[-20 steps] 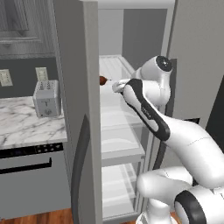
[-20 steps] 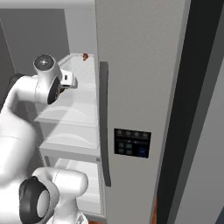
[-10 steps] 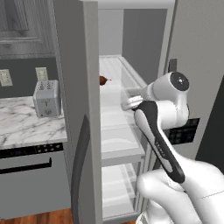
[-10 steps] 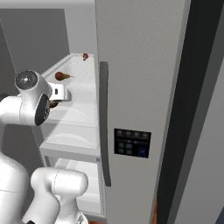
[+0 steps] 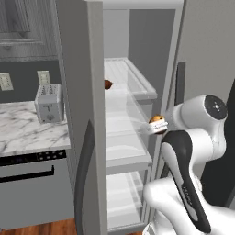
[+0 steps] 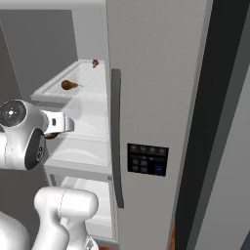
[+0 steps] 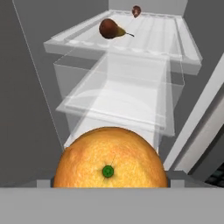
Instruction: Pick up the pear and orange from the fridge and place one fruit on each plate on the dining counter.
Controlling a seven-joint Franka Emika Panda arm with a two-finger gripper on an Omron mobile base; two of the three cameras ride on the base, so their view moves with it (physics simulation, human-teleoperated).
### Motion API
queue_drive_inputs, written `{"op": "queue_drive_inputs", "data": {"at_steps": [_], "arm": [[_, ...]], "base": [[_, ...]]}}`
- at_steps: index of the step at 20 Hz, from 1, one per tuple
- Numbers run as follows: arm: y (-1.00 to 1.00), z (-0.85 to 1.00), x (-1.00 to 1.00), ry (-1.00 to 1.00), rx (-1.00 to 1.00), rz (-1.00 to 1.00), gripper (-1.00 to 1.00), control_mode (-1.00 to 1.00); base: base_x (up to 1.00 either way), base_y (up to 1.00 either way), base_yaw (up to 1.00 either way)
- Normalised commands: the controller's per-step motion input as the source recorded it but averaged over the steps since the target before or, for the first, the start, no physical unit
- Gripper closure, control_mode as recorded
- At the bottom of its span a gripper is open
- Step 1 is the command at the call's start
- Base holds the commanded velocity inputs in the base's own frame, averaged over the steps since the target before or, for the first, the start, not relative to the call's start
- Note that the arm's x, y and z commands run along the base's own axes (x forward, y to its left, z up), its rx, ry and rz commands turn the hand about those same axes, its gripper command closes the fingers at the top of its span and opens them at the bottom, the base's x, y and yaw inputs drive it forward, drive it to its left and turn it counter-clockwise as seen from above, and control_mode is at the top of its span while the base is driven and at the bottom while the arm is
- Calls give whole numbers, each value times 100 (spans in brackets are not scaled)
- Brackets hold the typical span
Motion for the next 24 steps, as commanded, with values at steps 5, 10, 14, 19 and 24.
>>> {"op": "queue_drive_inputs", "data": {"at_steps": [5, 10, 14, 19, 24], "arm": [[-4, -3, -18, 4, -2, 0, 100, -100], [0, 0, 0, 0, 0, 0, 100, 100], [0, 0, 0, 0, 0, 0, 100, 100], [0, 0, 0, 0, 0, 0, 100, 100], [0, 0, 0, 0, 0, 0, 100, 100]], "base": [[0, 0, 0], [-11, 0, 0], [-67, -10, 0], [-88, -16, 0], [-89, -16, 15]]}}
